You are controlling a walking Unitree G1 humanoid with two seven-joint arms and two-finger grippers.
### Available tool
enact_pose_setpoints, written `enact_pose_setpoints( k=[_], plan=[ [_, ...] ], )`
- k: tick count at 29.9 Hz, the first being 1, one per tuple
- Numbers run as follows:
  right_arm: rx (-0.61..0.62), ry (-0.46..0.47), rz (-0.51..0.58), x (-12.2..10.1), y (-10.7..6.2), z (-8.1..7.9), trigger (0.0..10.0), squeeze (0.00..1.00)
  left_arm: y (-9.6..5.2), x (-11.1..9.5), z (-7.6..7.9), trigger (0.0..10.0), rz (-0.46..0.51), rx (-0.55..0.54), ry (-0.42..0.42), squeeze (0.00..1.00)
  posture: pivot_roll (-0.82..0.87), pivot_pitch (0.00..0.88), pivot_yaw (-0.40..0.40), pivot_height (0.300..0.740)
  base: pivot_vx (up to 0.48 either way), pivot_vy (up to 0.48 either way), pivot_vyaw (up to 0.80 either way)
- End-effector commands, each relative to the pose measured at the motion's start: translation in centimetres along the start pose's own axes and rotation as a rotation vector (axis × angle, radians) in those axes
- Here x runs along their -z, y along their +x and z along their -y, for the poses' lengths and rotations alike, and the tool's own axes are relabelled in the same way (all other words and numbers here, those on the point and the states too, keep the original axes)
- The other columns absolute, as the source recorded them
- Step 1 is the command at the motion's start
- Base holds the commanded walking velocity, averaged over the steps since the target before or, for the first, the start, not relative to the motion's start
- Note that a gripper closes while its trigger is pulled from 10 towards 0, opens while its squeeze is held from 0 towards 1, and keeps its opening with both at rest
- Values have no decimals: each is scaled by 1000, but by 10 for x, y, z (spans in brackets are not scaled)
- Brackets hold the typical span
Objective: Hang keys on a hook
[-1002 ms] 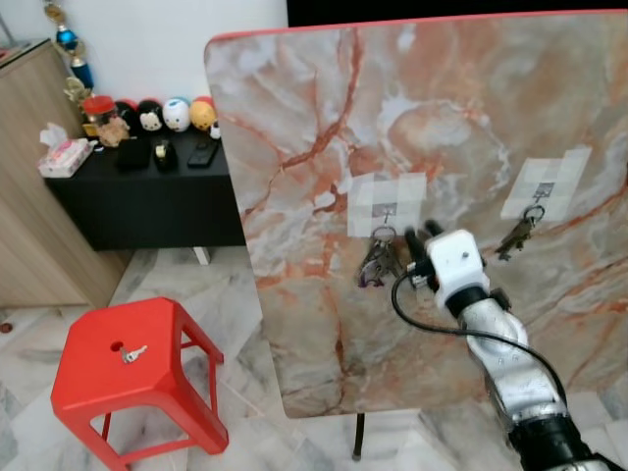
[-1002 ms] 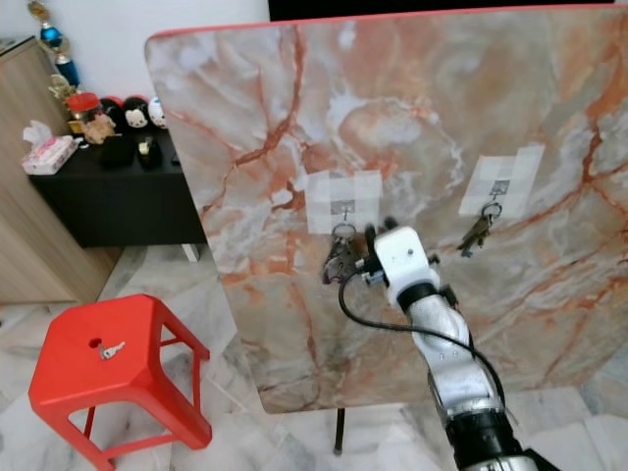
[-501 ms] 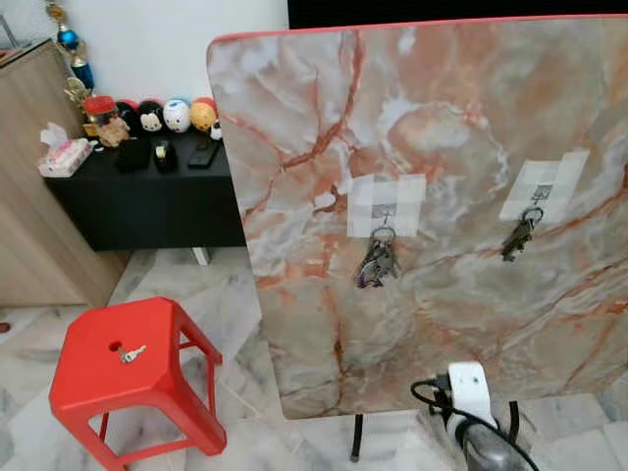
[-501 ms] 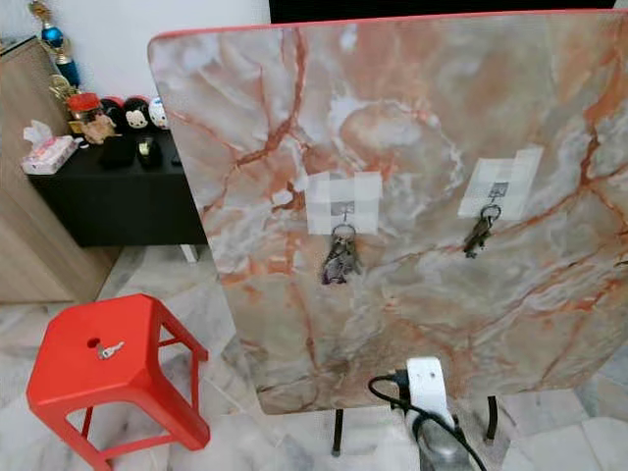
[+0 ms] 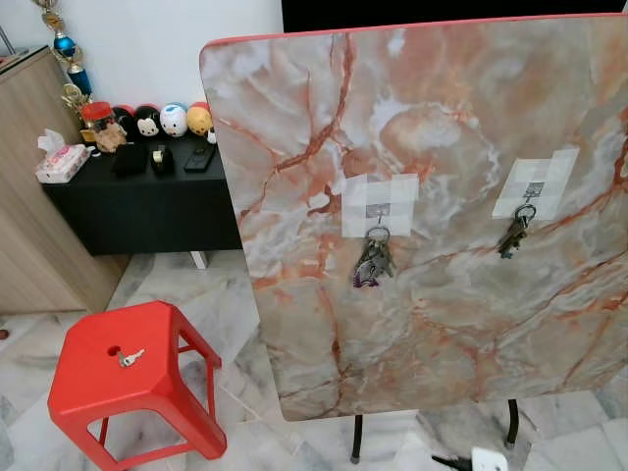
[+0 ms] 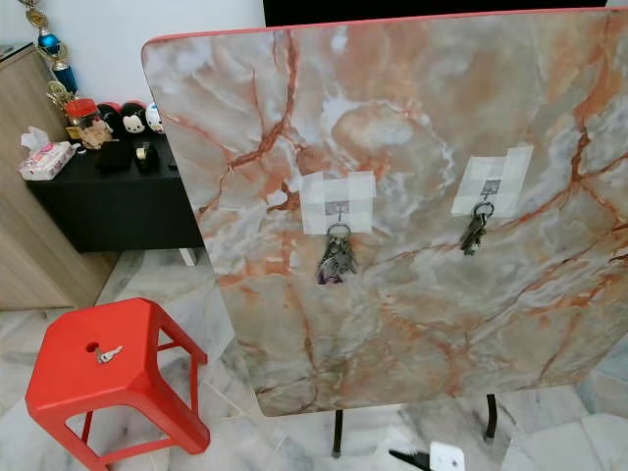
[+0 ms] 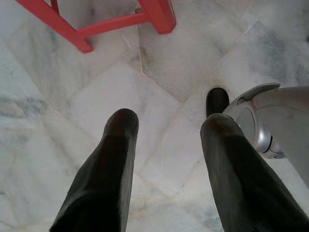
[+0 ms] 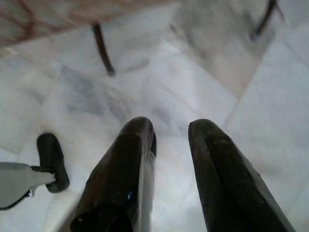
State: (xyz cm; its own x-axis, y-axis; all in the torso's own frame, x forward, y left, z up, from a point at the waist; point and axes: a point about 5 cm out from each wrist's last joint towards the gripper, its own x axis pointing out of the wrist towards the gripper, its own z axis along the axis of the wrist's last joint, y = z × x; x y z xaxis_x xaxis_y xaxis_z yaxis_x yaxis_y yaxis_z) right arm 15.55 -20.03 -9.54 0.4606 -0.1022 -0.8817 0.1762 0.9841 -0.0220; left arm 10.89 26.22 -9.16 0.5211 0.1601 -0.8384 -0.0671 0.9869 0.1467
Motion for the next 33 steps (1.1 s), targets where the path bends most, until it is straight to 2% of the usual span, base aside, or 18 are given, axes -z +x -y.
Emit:
enact_pose_setpoints(
  k=[1, 5, 9, 15, 33],
  plan=[
    [-10, -20, -25, 6, 0, -3, 10000, 0, -2, 8, 0, 10000, -36, 0, -22, 0, 117, 0, 13, 740, 0, 0, 0],
    [-26, -59, -16, 5, 0, -7, 10000, 0, -2, 9, 0, 10000, -45, -1, -33, 0, 118, 0, 10, 740, 0, 71, 0],
    [-61, -105, -8, 5, 0, -11, 10000, 0, -2, 10, 0, 10000, -49, -5, -33, 0, 120, 0, 9, 740, 0, 367, 716],
    [-106, -48, -9, 8, -1, -16, 10000, 0, -2, 11, 0, 10000, -53, 1, -17, 0, 128, 0, 5, 740, 0, 480, 322],
    [-110, -55, -1, 3, 0, -18, 10000, 0, -2, 9, -2, 10000, -50, -3, -25, 0, 147, 0, -4, 740, 0, 354, 0]
  ],
)
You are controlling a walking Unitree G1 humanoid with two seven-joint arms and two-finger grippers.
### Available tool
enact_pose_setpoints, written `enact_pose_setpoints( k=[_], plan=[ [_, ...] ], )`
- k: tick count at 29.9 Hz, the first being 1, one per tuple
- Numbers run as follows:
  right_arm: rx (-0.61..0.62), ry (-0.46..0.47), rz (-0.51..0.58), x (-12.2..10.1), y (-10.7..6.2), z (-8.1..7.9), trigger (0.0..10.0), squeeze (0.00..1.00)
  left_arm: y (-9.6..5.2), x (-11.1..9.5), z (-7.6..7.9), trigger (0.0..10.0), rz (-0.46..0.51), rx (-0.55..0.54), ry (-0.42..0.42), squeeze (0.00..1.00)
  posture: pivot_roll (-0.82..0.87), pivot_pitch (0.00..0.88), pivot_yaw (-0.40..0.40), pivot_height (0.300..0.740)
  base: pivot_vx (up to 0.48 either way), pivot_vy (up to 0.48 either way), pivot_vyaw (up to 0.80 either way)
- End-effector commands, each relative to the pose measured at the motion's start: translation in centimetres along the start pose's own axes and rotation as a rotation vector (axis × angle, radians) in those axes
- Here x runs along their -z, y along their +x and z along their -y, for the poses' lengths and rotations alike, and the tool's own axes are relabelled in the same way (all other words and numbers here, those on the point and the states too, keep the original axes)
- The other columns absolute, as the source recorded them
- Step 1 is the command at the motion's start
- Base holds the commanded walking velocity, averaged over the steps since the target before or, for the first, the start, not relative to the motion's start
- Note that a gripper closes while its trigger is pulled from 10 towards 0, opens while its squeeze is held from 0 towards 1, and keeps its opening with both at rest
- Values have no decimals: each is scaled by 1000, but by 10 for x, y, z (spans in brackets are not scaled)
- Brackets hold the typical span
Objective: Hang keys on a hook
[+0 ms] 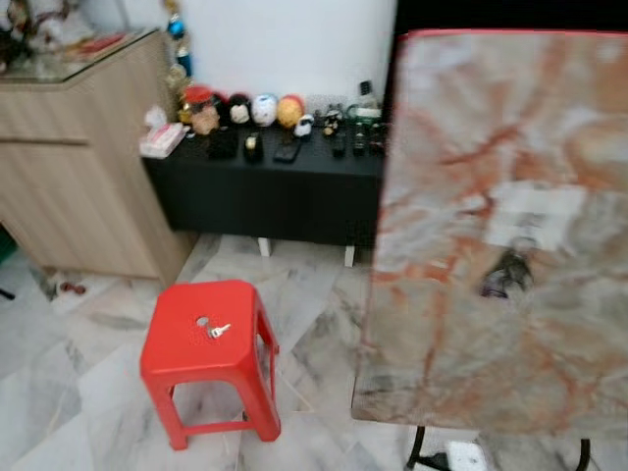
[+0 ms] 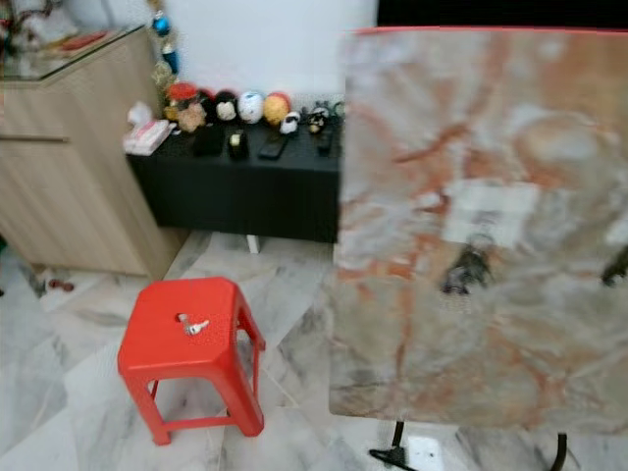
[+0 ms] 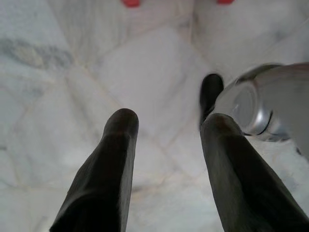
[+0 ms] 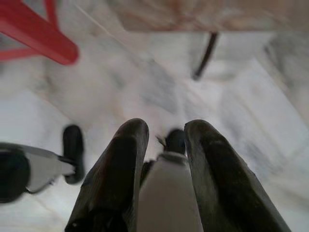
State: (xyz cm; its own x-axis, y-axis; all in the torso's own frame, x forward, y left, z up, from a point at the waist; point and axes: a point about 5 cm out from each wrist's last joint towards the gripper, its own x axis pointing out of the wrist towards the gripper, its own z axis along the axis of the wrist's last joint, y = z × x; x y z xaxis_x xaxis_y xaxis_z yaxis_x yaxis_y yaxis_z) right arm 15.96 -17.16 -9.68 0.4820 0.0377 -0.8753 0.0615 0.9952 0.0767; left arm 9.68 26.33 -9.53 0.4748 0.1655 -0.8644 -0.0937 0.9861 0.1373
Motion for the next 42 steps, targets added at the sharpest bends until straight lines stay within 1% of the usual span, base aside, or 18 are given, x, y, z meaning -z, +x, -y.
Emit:
enact_pose_setpoints(
  k=[1, 15, 20, 38, 42],
  plan=[
    [33, 5, -6, 1, -2, 11, 10000, 0, 1, -3, 0, 10000, 5, 2, 2, 0, 149, 0, -5, 740, 0, 337, 0],
    [35, 29, -1, -1, -1, 9, 10000, 0, 2, -7, -1, 10000, 16, 0, -4, 0, 157, 0, -3, 740, 0, 363, 0],
    [35, 35, -2, -1, -1, 8, 10000, 0, 2, -8, -1, 10000, 18, 0, -6, 0, 157, 0, 2, 740, 0, 0, 0],
    [49, 48, -7, 1, -2, 13, 10000, 0, 2, -8, -1, 10000, 18, 5, -6, 0, 157, 0, 0, 740, 0, 348, 0],
    [49, 47, -13, 3, -2, 13, 10000, 0, 2, -8, -1, 10000, 18, 7, -6, 0, 158, 0, -1, 740, 0, 0, 0]
  ],
)
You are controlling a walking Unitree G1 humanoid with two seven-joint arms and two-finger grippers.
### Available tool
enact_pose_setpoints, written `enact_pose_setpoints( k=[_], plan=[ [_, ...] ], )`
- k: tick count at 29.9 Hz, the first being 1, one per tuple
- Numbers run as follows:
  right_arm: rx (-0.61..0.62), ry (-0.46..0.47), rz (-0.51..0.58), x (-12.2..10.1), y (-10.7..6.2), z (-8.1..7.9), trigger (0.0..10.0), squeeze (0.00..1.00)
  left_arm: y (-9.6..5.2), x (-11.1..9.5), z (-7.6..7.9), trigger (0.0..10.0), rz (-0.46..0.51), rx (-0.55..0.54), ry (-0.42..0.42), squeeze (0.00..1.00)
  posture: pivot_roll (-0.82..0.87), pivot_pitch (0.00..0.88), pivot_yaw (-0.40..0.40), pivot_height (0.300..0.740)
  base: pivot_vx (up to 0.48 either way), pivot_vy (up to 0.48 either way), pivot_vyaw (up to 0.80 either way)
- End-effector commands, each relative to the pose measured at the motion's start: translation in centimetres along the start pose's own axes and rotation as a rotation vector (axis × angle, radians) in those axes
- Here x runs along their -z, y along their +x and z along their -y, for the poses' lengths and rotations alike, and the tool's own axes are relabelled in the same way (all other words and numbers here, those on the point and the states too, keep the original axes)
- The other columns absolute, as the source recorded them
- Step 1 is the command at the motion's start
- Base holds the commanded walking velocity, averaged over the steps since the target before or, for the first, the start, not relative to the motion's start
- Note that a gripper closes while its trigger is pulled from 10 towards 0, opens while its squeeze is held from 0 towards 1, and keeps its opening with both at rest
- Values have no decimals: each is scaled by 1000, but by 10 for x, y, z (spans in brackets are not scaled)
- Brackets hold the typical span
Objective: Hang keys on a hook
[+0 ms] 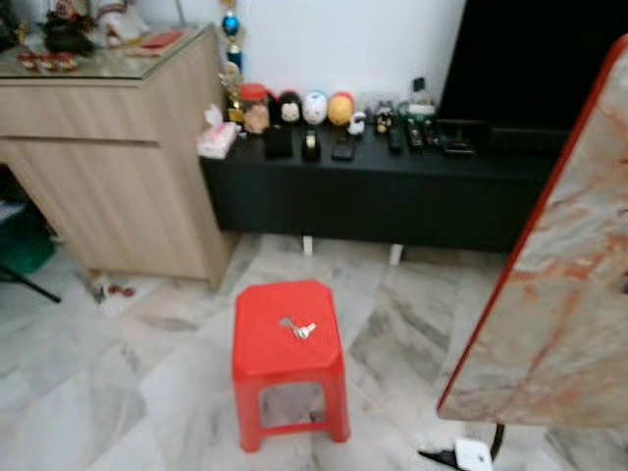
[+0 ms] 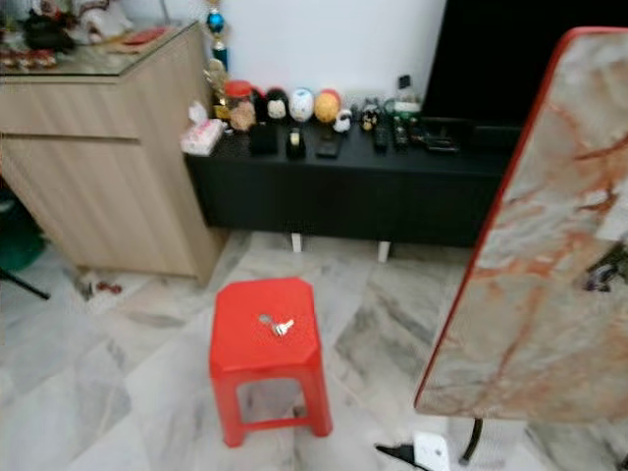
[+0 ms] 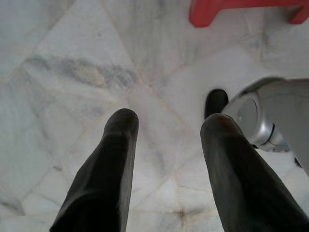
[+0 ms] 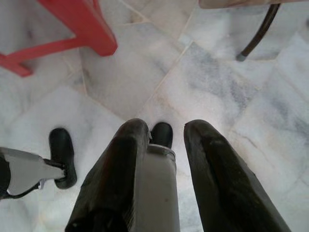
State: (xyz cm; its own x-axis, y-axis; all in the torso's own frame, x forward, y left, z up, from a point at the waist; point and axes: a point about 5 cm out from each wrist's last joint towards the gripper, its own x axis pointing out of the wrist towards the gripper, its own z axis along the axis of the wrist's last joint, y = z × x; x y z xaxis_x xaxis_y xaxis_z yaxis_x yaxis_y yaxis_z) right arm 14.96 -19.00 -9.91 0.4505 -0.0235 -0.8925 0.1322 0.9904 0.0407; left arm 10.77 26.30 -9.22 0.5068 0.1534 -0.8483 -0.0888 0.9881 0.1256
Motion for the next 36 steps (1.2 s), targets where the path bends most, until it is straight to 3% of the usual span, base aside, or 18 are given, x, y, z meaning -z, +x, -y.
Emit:
enact_pose_setpoints(
  k=[1, 24, 36],
  plan=[
    [-16, 0, 14, -5, 1, -7, 10000, 0, -1, 2, -2, 10000, -17, -5, -5, 0, 158, 0, -1, 740, 0, 465, 0],
    [-5, 8, 0, 0, 0, 0, 10000, 0, 0, 1, -3, 10000, -13, -7, -8, 0, 160, 0, 0, 740, 0, 188, 0],
    [1, 11, -3, 1, -1, 4, 10000, 0, 0, 1, -3, 10000, -12, -7, -11, 0, 160, 0, 2, 740, 0, 0, 0]
  ],
)
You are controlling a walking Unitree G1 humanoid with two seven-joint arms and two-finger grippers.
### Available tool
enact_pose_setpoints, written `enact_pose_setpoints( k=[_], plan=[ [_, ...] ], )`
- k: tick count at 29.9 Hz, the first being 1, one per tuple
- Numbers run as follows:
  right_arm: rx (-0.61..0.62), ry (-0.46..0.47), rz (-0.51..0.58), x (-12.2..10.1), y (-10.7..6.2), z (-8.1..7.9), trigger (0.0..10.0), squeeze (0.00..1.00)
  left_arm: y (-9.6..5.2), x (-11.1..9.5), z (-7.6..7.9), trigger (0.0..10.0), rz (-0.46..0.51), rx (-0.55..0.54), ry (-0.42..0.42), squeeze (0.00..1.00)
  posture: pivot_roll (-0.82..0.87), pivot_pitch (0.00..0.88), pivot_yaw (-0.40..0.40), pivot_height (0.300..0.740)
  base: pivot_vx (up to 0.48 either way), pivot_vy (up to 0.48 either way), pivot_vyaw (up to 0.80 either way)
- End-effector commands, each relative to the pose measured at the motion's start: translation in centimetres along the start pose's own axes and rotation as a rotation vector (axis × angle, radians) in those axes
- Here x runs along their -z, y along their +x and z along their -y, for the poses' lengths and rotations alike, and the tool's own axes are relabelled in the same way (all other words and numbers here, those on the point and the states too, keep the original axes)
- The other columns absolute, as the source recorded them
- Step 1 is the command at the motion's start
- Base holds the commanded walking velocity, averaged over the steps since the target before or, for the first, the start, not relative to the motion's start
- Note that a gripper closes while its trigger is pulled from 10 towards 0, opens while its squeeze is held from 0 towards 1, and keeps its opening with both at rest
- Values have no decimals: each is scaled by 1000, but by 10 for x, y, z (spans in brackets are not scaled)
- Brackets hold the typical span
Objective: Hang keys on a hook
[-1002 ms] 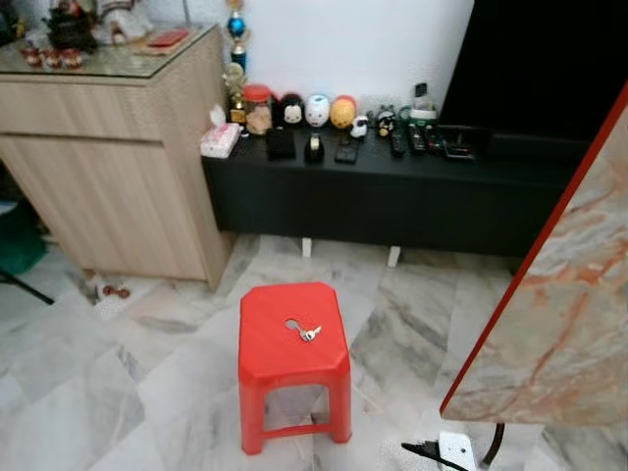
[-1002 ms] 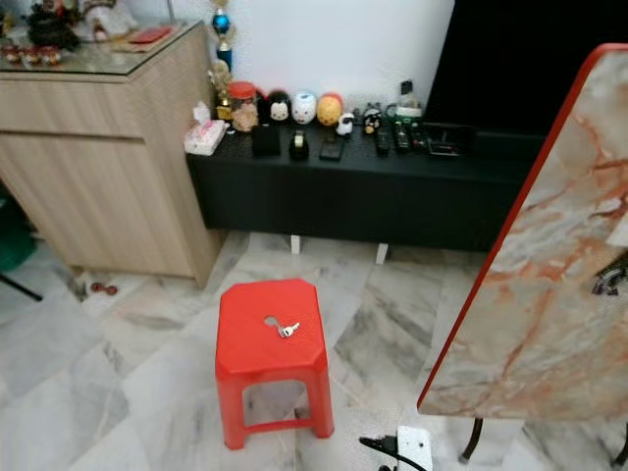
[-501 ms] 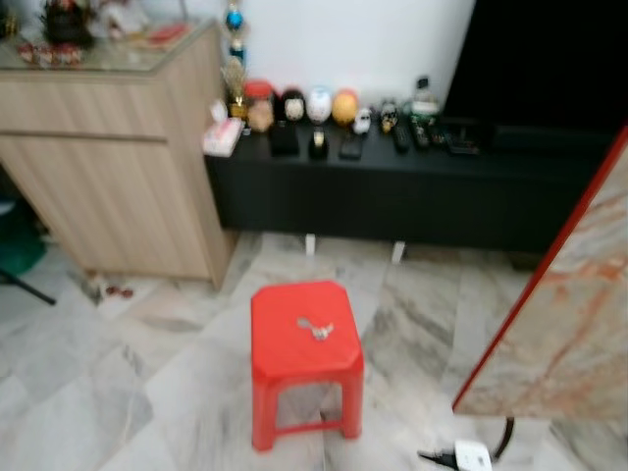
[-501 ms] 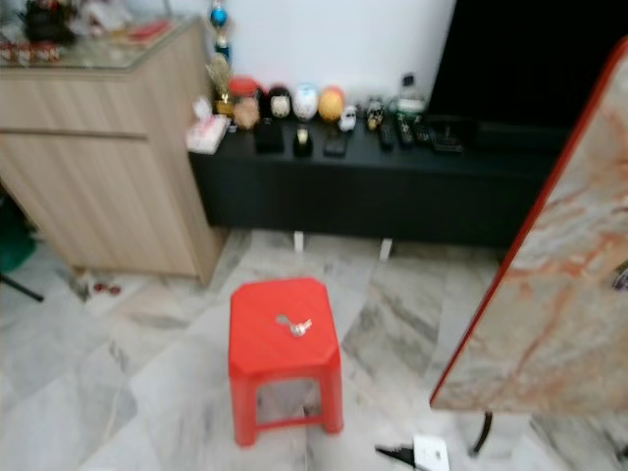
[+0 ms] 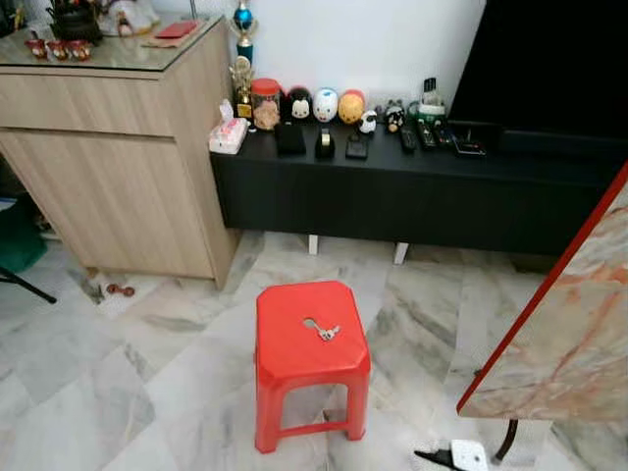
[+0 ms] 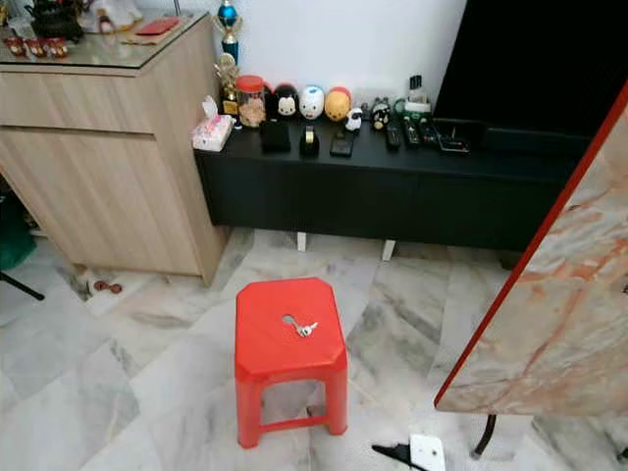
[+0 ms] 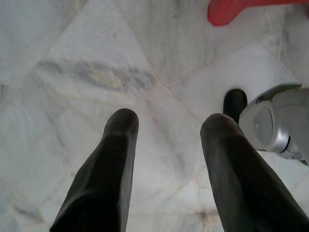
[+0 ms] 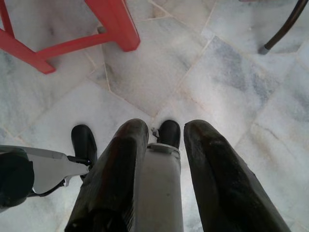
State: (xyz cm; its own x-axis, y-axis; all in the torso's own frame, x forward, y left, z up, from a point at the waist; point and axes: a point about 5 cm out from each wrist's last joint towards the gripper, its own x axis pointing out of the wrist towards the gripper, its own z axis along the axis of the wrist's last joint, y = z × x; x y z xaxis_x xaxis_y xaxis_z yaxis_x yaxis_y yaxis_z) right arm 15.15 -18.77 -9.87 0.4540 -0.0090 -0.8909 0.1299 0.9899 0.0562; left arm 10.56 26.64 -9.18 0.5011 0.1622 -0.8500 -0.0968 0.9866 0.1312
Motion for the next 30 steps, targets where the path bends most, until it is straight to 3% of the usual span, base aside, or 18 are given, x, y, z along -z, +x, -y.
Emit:
enact_pose_setpoints(
  k=[1, 9, 30],
  plan=[
    [16, 6, -5, 3, -1, 6, 10000, 0, 0, 0, 1, 10000, -6, 2, -7, 0, 160, 0, 2, 740, 0, 0, 0],
    [16, 7, -5, 3, -1, 7, 10000, 0, 0, -1, 0, 10000, -5, 2, -9, 0, 160, 0, 3, 740, 0, 0, 0],
    [22, 8, -11, 6, -2, 7, 10000, 0, 0, 0, -1, 10000, -7, -1, -7, 0, 163, 0, 6, 740, 0, 480, 0]
  ],
)
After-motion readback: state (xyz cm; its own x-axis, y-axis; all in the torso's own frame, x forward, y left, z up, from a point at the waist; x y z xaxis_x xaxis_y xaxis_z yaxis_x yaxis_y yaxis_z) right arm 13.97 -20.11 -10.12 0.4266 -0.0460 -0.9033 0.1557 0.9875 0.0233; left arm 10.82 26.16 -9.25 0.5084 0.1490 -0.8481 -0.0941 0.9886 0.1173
